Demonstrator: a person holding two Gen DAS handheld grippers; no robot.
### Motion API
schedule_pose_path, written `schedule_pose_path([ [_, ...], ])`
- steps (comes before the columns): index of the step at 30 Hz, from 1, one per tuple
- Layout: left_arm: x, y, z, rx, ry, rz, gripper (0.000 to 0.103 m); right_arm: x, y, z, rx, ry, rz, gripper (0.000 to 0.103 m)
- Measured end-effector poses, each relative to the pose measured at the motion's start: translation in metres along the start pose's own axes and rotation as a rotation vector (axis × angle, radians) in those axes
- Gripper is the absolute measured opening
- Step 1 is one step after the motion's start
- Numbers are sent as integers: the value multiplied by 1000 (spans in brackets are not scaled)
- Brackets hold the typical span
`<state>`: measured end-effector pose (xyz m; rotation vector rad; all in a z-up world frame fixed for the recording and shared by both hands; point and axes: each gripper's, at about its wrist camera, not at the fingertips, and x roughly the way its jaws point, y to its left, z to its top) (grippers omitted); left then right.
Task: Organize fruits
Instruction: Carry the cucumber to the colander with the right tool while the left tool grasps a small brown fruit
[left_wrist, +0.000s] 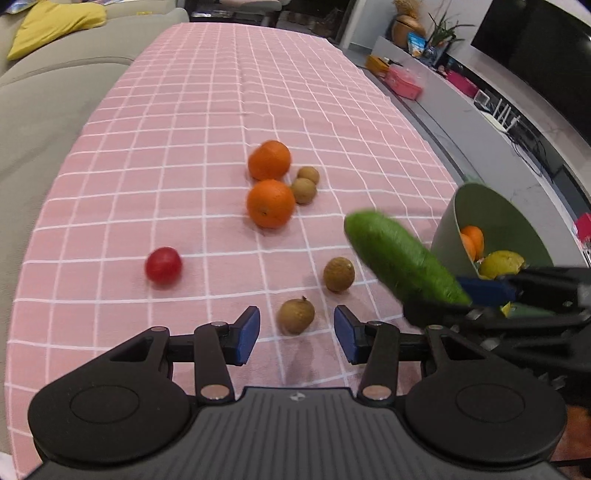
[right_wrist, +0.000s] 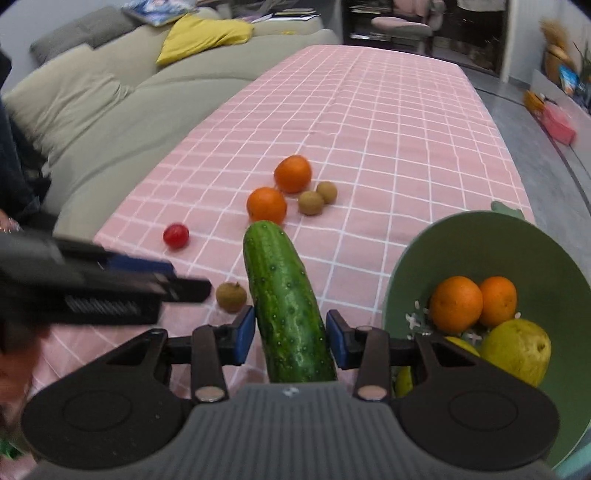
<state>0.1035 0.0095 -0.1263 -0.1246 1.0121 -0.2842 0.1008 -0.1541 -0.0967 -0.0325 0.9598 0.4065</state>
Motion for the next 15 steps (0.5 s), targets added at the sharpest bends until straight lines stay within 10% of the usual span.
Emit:
schedule_pose_path([
  [15, 30, -7, 2, -5, 43, 25, 32, -38, -31, 19, 82, -60, -17, 36],
])
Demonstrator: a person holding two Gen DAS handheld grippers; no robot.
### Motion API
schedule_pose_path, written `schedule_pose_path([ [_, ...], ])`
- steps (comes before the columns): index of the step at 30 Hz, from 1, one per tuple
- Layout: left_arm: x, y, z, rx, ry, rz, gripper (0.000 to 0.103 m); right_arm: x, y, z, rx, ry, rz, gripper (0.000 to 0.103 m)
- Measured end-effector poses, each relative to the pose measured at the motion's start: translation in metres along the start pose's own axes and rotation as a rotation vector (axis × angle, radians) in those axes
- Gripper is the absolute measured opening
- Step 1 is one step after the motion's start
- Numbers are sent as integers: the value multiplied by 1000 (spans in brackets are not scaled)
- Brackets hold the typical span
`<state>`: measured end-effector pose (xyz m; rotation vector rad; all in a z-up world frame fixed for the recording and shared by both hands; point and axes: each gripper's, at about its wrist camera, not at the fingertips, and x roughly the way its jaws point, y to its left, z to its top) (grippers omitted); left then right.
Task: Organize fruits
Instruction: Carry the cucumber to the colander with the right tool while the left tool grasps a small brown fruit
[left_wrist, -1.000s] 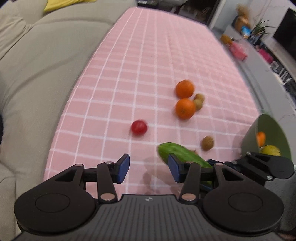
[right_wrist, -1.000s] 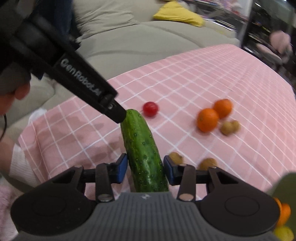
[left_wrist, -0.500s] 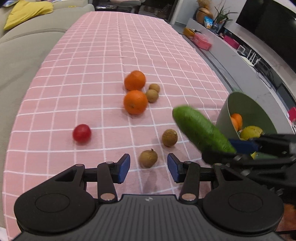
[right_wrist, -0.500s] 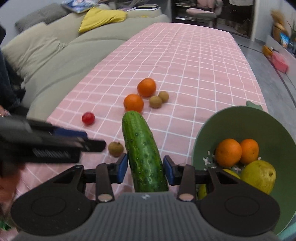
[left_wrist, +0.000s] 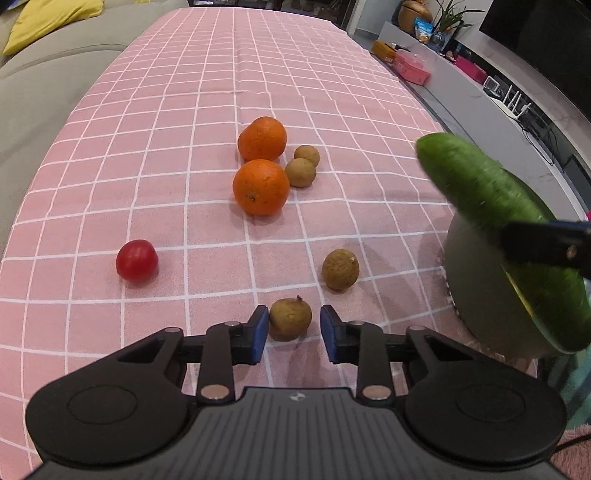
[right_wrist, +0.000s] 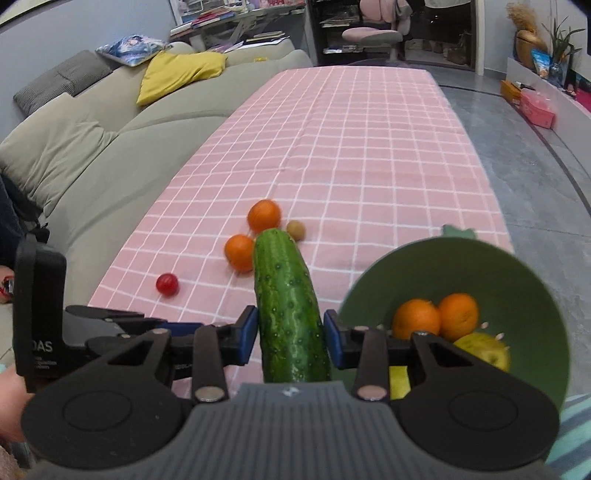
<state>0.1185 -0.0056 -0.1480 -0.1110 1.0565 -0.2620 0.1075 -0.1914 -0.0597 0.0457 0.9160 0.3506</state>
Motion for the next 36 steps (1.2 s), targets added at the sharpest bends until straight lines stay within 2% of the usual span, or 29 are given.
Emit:
schedule_pose_path([
  [1, 1, 0, 1, 3, 7, -1, 28, -2, -3, 2, -4, 0, -6, 36],
  [6, 3, -3, 2, 8, 18, 9, 28, -4, -20, 8, -22, 27, -17, 36],
  [8, 2, -4, 4, 7, 20, 33, 28, -5, -25, 7, -59, 51, -23, 36],
  [14, -25, -16, 28, -10, -45, 61, 28, -11, -35, 5, -224, 148, -27, 35],
  [17, -47, -23, 42, -33, -100, 27, 27, -15, -40, 7, -281, 198, -38, 35],
  [21, -67, -35, 55, -35, -132, -22, 27, -21, -42, 10, -356, 248, -54, 35],
  [30, -74, -62, 62, -1, -123, -81, 28, -14, -34, 3, -495, 368, -103, 35],
  [36, -77, -74, 59, 32, -117, -86, 28, -5, -32, -4, -525, 396, -76, 35],
])
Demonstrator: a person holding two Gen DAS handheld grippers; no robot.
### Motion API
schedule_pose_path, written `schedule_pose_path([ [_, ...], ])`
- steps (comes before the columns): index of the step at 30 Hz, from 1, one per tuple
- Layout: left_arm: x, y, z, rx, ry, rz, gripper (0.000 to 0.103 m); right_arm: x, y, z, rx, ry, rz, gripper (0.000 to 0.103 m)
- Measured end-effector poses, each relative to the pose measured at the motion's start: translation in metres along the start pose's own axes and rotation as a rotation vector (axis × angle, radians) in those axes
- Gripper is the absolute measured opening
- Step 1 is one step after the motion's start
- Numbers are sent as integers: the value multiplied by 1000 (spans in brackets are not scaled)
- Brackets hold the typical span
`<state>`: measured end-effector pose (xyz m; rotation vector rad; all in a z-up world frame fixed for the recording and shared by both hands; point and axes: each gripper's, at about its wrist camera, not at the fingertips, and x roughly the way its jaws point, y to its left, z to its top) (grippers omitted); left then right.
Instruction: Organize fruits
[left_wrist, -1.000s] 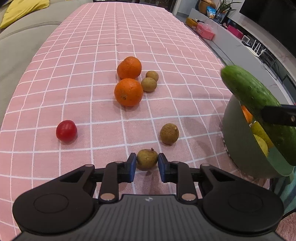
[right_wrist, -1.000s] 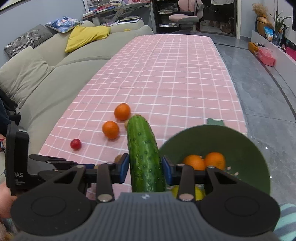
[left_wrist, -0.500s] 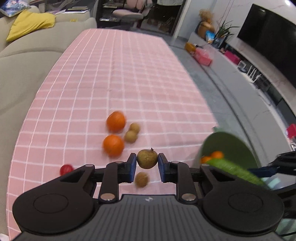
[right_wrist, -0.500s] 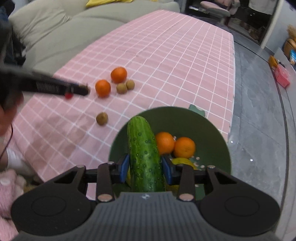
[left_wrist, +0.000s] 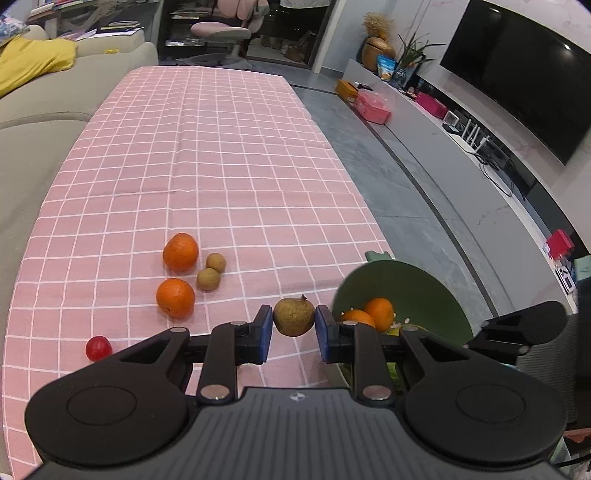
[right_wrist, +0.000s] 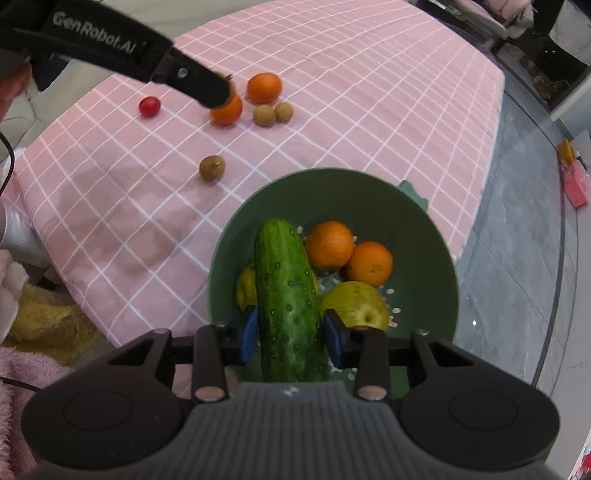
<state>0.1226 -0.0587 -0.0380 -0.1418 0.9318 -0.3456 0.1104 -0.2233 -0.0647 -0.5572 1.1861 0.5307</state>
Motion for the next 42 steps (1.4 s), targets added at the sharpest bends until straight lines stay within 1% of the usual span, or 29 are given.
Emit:
schedule_pose_path([
  [8, 2, -9, -5, 18, 32, 0, 28, 2, -3, -2, 7, -32, 20, 35],
  [11, 2, -13, -6, 28, 39, 1, 28, 1, -4, -3, 37, -40, 24, 35],
  [13, 4, -15, -6, 33, 47, 0, 28, -2, -6, -5, 54, -53, 23, 37],
  [18, 6, -17, -7, 31, 58, -2, 28, -13, -17, -11, 107, -86, 14, 53],
  [19, 6, -18, -7, 30, 57, -5, 28, -15, -20, -14, 126, -96, 12, 55],
  [21, 6, -19, -6, 33, 55, -13, 28, -20, -25, -19, 170, -116, 5, 61],
  [25, 9, -23, -6, 42, 57, -22, 28, -27, -35, -35, 256, -136, 1, 64],
  [27, 11, -22, -6, 39, 62, -31, 28, -29, -39, -43, 297, -135, 9, 68],
  [29, 13, -22, -6, 32, 64, -47, 28, -29, -41, -51, 325, -134, 22, 68],
  [32, 16, -22, -5, 29, 69, -63, 28, -28, -40, -60, 341, -134, 40, 67],
  [34, 19, -22, -5, 33, 73, -67, 28, -27, -40, -64, 347, -135, 45, 60],
  [37, 25, -25, -5, 35, 84, -74, 28, -22, -40, -66, 361, -139, 57, 48],
  [38, 26, -27, -5, 39, 88, -76, 28, -19, -42, -67, 366, -139, 63, 38],
  [39, 28, -29, -5, 44, 91, -77, 28, -17, -42, -66, 372, -138, 71, 33],
  [42, 32, -34, -5, 61, 95, -86, 28, -12, -45, -67, 382, -137, 81, 33],
])
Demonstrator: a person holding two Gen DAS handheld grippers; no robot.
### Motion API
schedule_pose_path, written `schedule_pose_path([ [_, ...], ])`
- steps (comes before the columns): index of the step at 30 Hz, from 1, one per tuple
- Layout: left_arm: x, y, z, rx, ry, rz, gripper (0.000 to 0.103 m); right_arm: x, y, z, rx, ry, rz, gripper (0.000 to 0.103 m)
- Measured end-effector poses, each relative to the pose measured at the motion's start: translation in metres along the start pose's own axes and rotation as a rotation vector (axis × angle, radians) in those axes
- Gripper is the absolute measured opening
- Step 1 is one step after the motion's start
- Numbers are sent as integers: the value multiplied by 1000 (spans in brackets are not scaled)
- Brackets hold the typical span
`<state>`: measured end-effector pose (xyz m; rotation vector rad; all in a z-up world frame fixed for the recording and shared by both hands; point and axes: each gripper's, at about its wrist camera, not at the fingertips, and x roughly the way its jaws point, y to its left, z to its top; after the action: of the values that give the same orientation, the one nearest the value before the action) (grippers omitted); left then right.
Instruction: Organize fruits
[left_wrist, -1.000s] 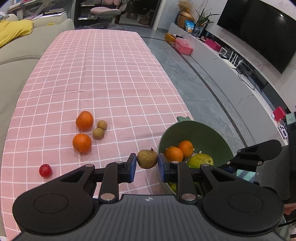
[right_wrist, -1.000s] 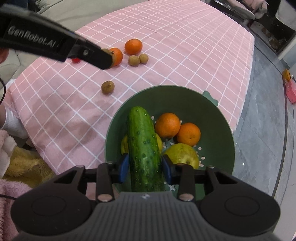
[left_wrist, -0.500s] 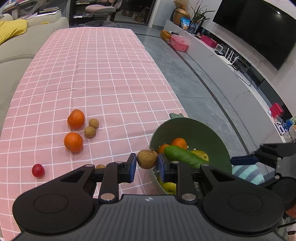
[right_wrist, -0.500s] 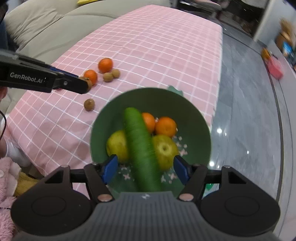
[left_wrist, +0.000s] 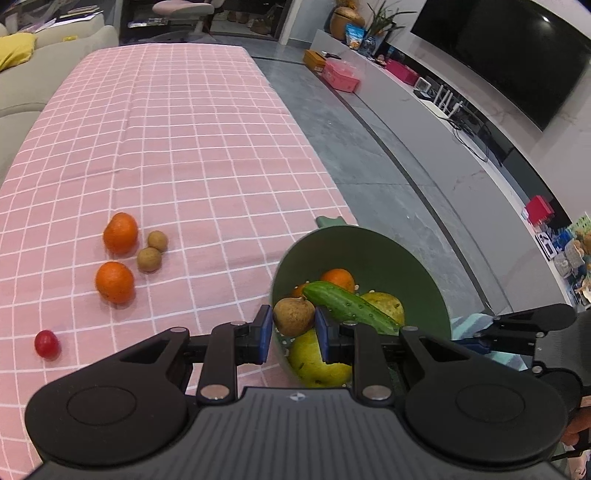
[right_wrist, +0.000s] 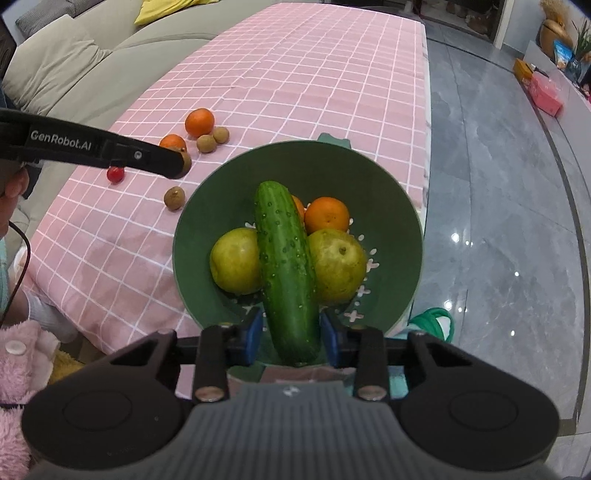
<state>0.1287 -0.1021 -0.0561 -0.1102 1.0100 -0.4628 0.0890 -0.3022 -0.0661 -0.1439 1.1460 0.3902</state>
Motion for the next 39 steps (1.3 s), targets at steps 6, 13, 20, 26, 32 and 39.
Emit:
schedule_pose_path([
  [6, 10, -6, 2, 18, 19, -6, 28, 15, -7, 7, 28, 1, 20, 39],
  [13, 18, -4, 3, 12, 39, -9, 28, 14, -3, 19, -50, 6, 30, 34],
  [20, 27, -1, 3, -1, 57, -13, 28, 3, -9, 58, -226, -9, 12, 34],
  [26, 26, -4, 3, 9, 56, -23, 28, 23, -39, 64, -245, 25, 46, 36],
  [32, 31, -16, 1, 44, 79, -52, 28, 28, -31, 52, -284, 6, -54, 38],
  [39, 40, -39, -6, 120, 107, -117, 28, 6, -41, 42, -172, -77, -103, 48],
])
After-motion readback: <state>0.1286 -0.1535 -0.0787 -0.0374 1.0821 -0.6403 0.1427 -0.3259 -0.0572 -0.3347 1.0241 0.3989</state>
